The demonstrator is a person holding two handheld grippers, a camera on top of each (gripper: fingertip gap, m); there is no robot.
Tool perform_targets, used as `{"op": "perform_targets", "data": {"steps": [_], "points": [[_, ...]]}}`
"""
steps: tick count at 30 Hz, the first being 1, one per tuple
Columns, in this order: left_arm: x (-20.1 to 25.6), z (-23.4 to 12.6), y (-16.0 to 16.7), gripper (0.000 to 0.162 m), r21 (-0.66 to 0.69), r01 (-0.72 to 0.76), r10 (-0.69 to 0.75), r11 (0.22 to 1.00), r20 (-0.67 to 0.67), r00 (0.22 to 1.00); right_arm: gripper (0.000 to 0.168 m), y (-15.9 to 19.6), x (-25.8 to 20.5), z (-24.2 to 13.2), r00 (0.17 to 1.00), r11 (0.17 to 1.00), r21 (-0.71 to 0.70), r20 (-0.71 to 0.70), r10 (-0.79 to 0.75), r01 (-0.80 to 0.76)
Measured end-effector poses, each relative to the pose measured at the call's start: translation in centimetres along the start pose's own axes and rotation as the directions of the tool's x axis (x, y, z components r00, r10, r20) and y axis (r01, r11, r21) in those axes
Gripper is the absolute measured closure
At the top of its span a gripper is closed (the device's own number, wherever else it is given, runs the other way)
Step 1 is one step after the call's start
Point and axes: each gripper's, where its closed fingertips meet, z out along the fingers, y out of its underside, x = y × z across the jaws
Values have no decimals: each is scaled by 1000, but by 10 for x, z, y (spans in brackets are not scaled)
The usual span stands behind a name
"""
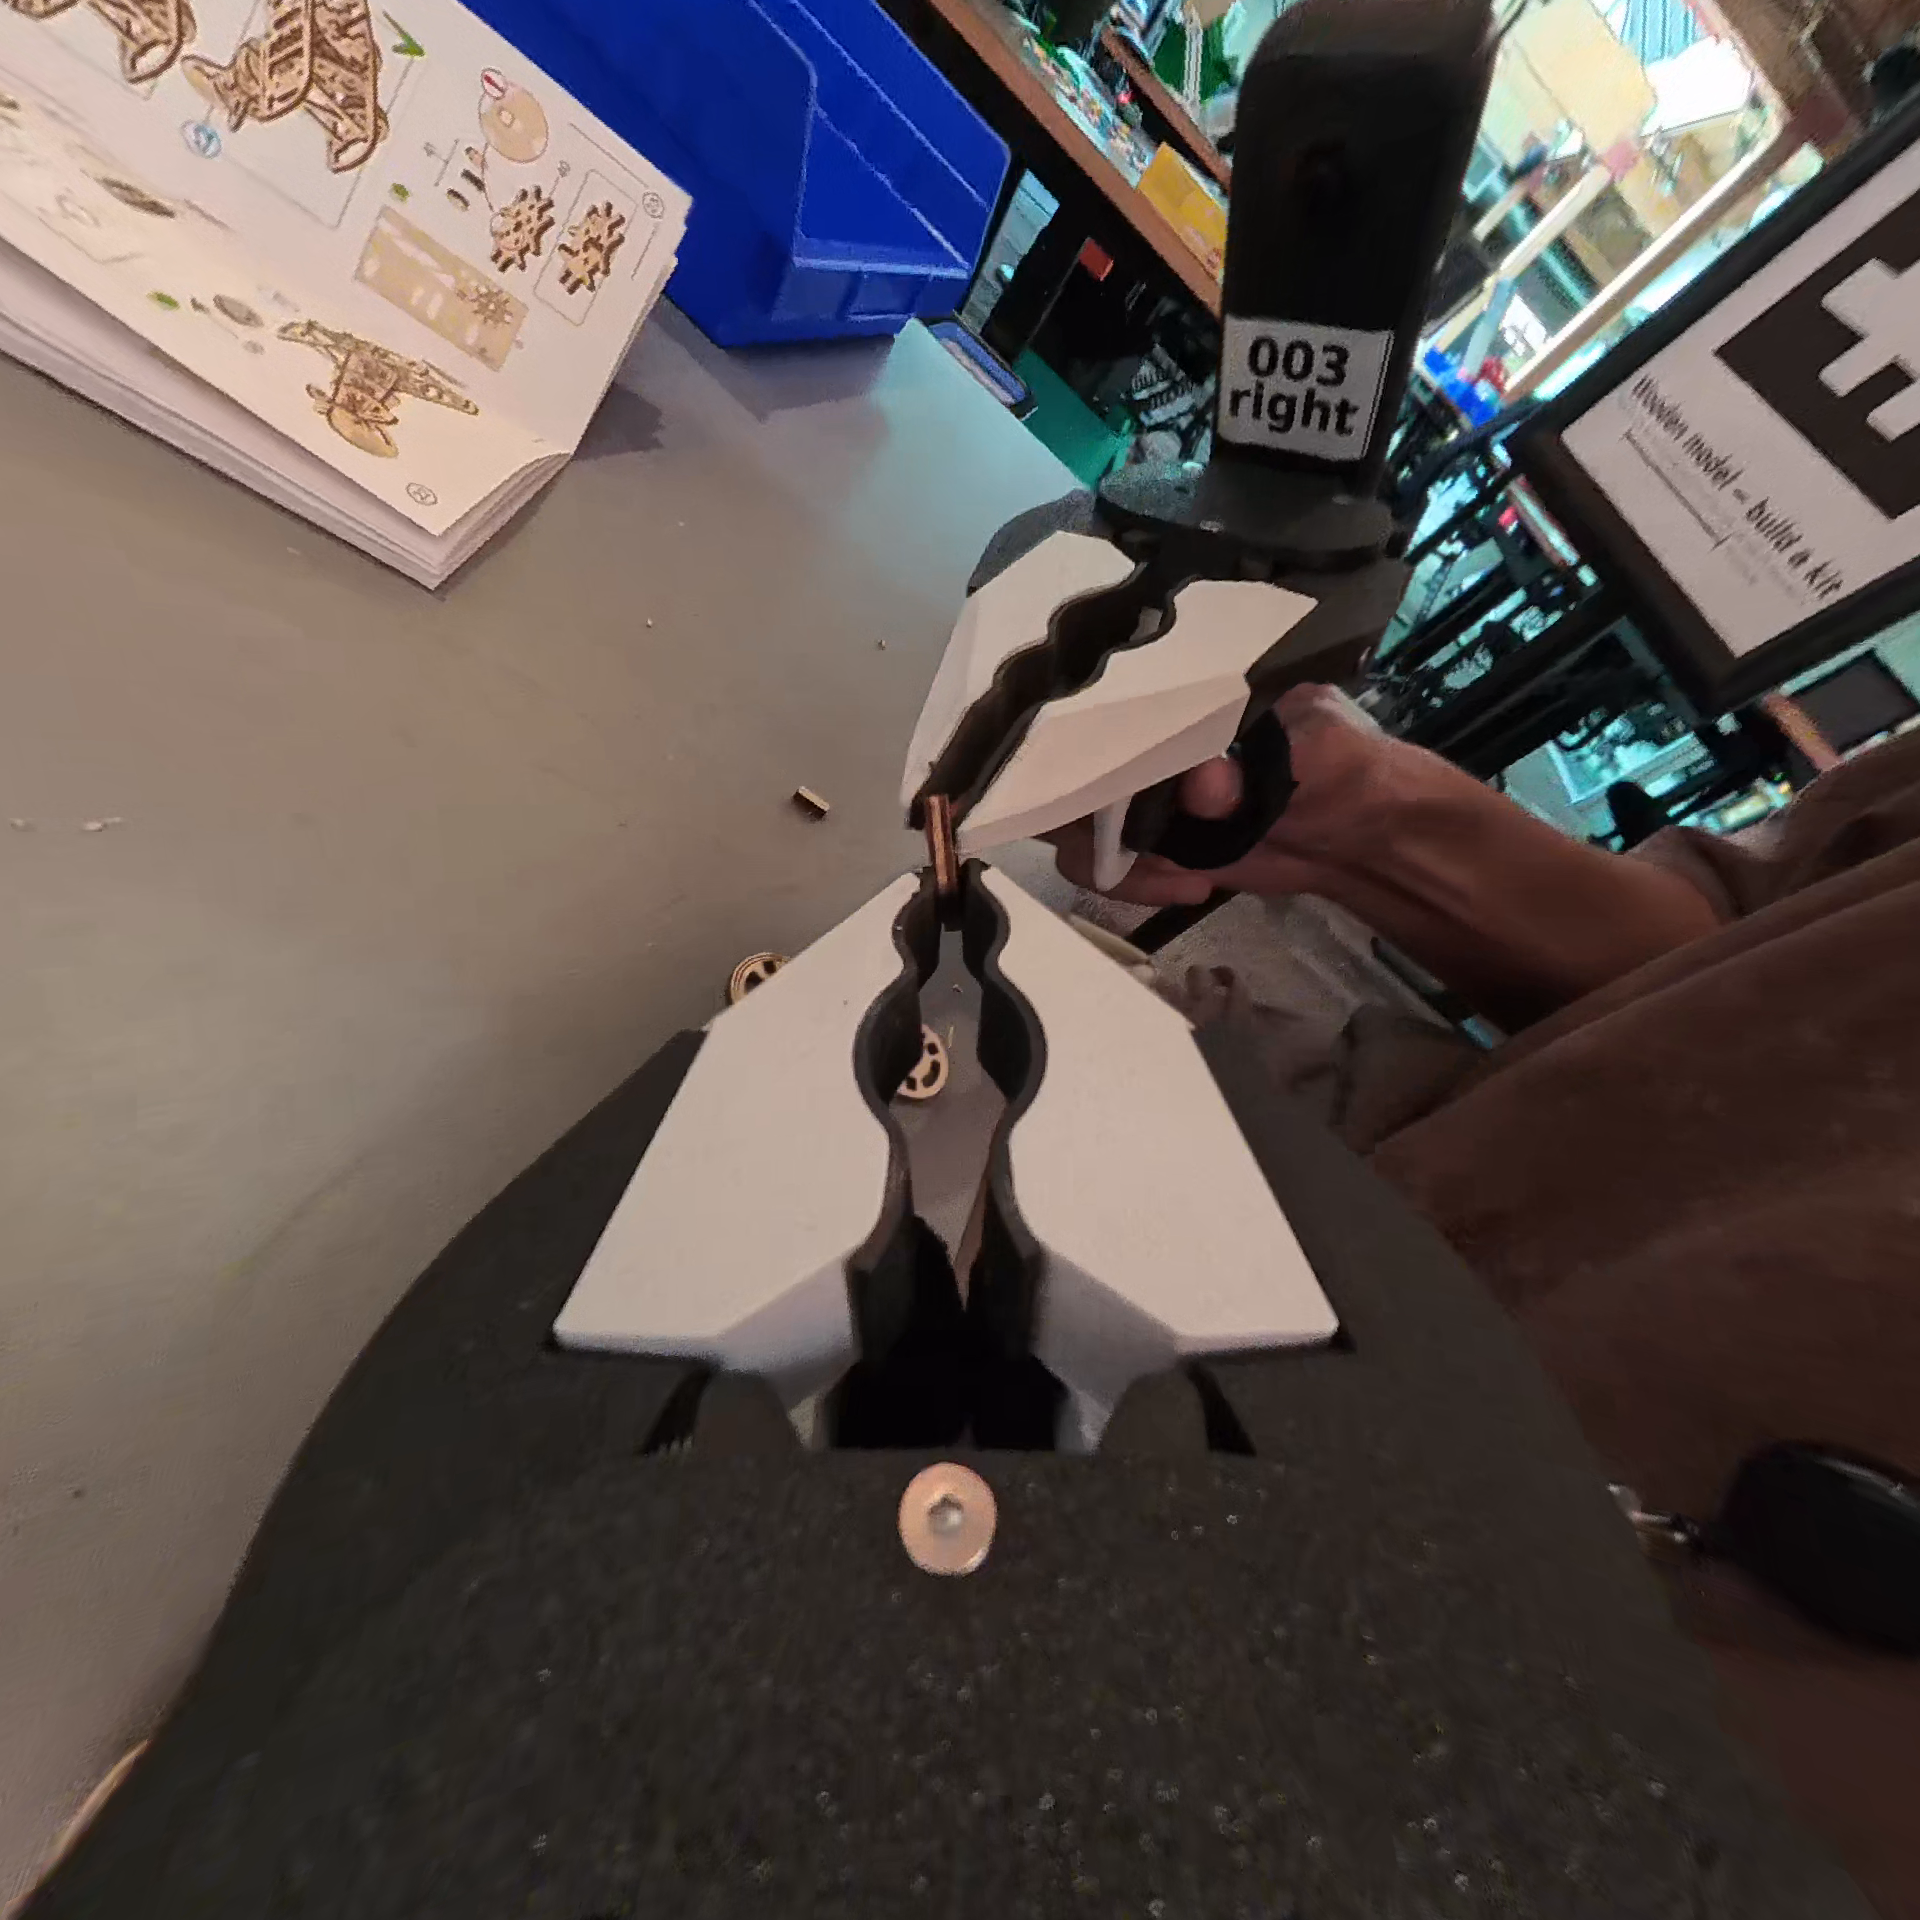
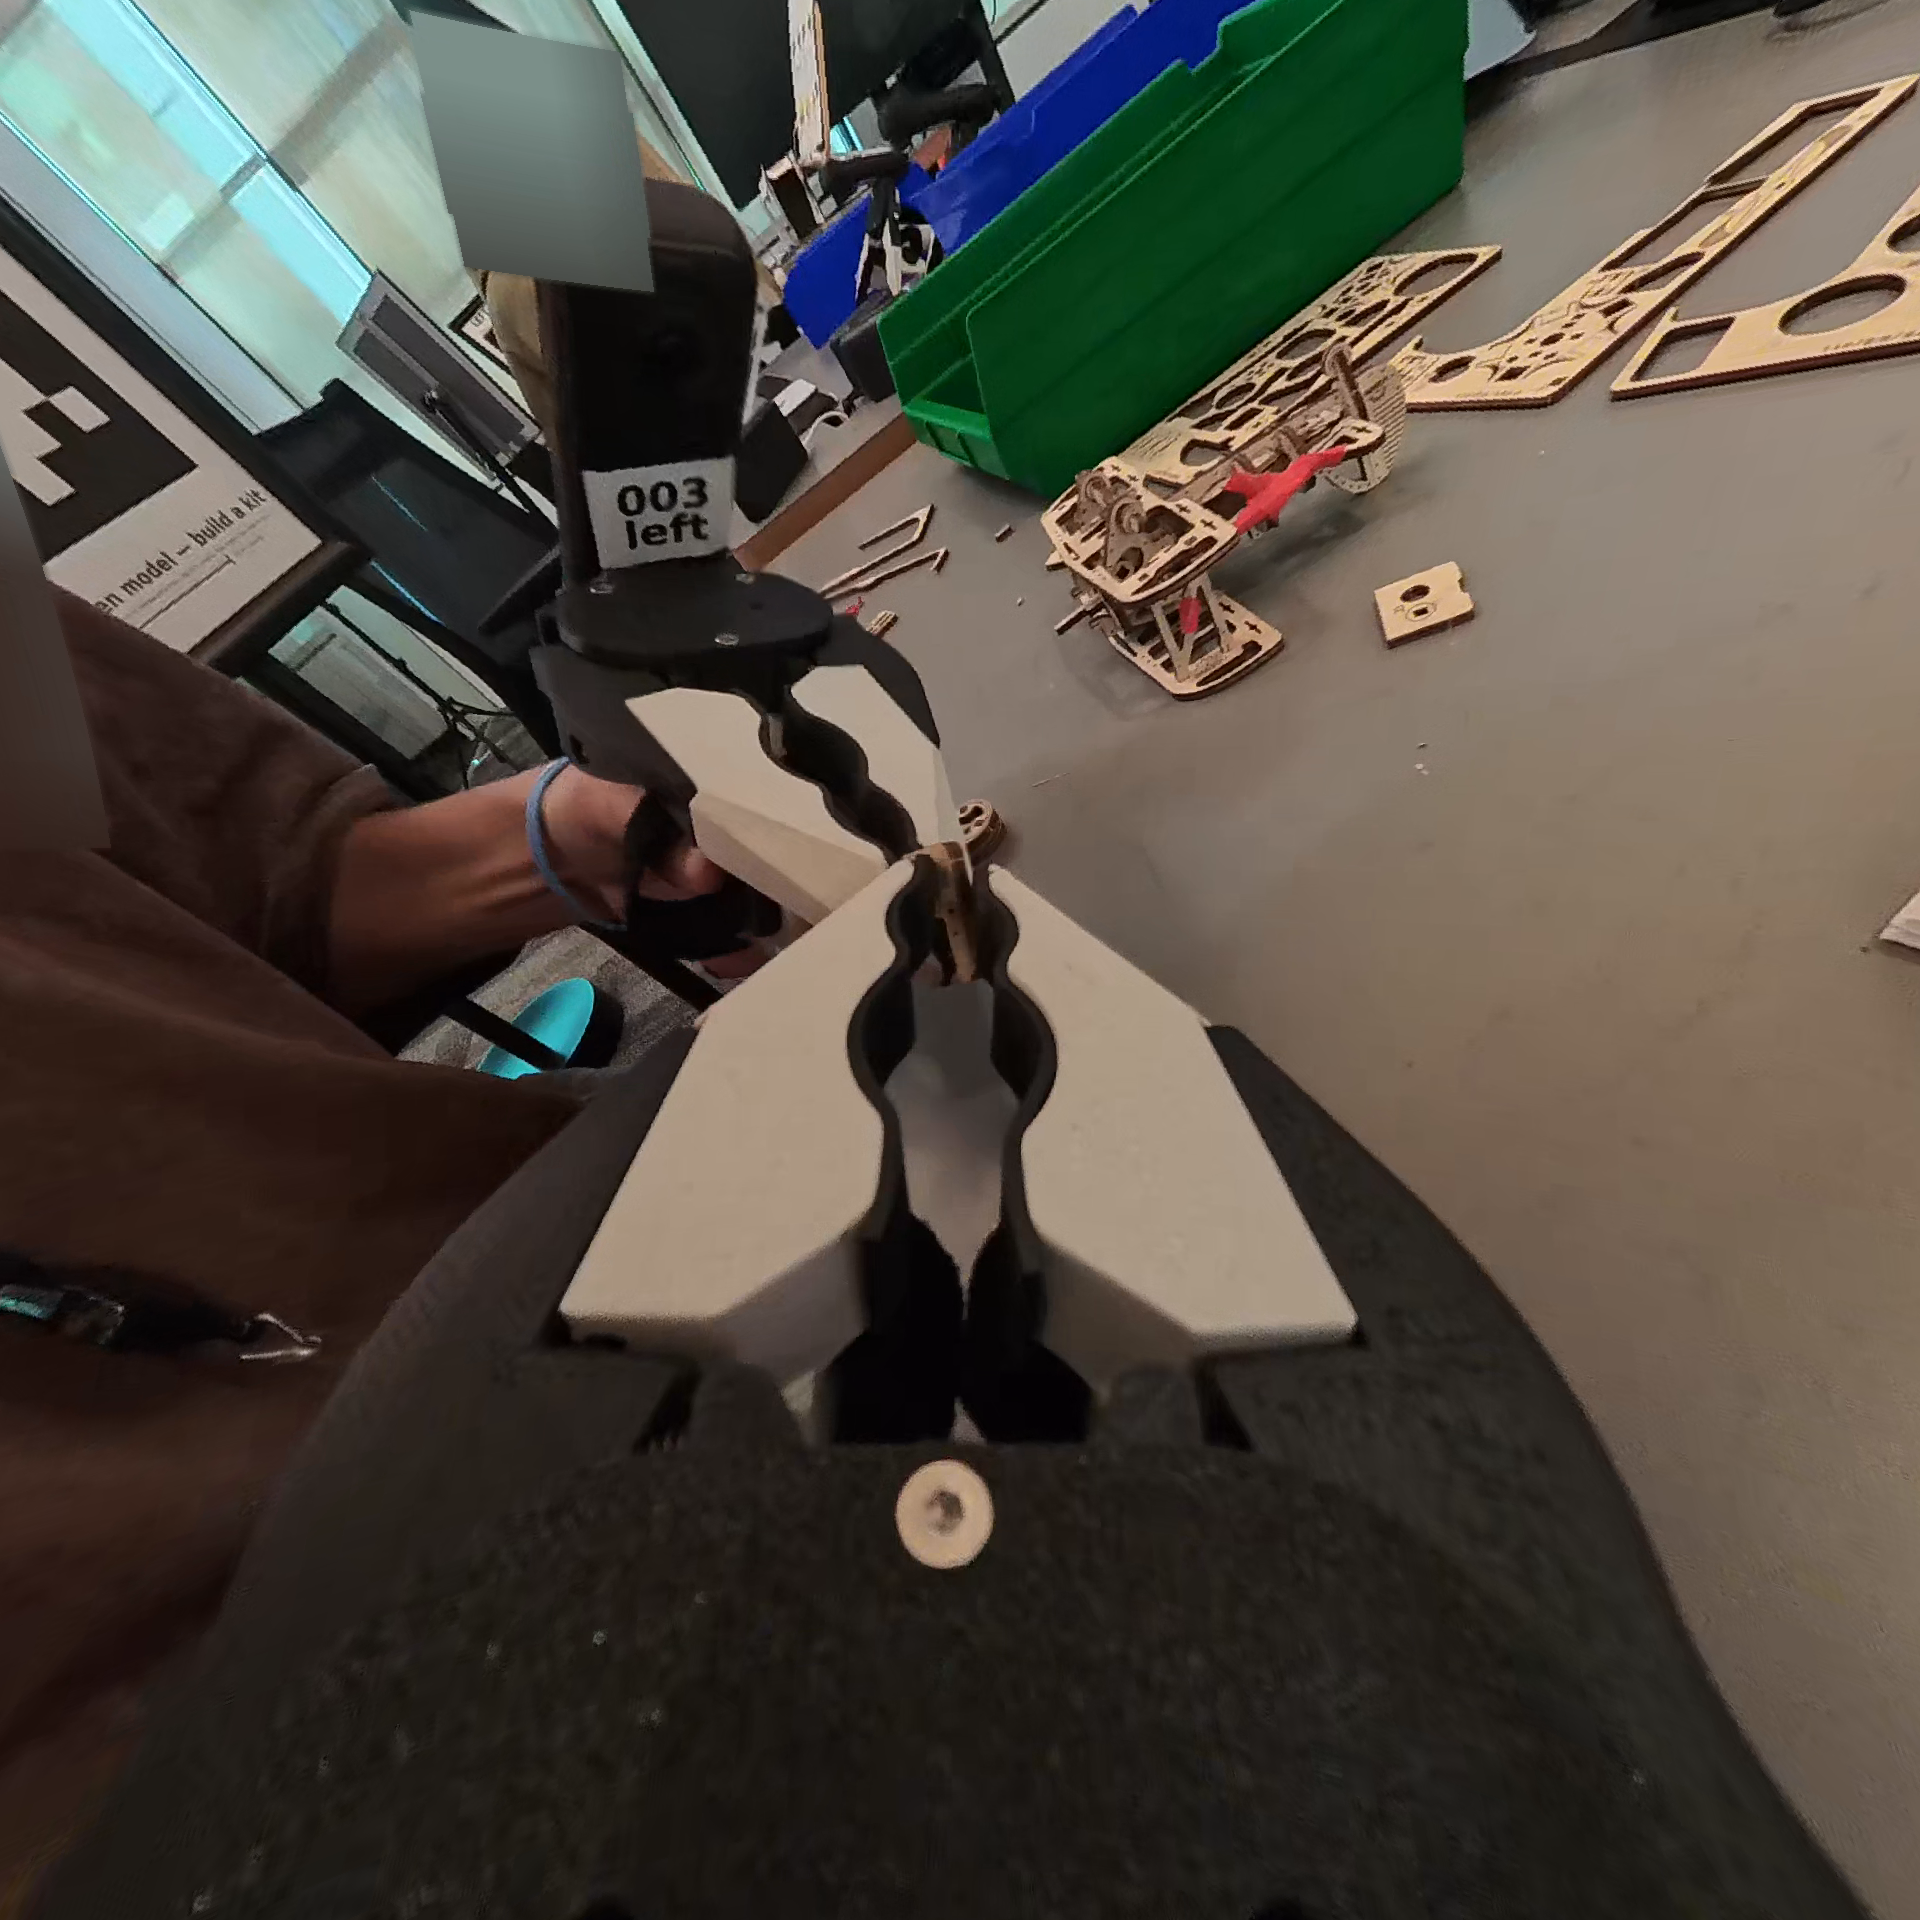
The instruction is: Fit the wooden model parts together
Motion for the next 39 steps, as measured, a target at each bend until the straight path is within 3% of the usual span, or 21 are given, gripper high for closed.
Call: {"op": "perform_targets", "data": {"steps": [8,15,20,23,28,39], "points": [[13,0,9,162,-63,-115,112,991,-58,992,163,9,-14,-7,986,996,-64,146,76,-67],[-7,7,26,162,-177,-195,214,965,94,972,163,29,1,-3,995,973,-218,-34,-92,82],[-14,9,31,162,-221,-206,236,953,118,965,162,34,8,-1,972,946,-272,-103,-213,179],[-4,7,26,162,-180,-184,197,966,56,979,162,26,2,-3,994,978,-183,-23,-108,102],[4,5,33,162,-198,-178,177,964,-20,984,163,32,-6,-4,995,976,-201,66,-70,82],[-18,13,39,162,-242,-186,226,952,148,963,164,42,12,0,958,939,-297,-172,-230,172]]}}
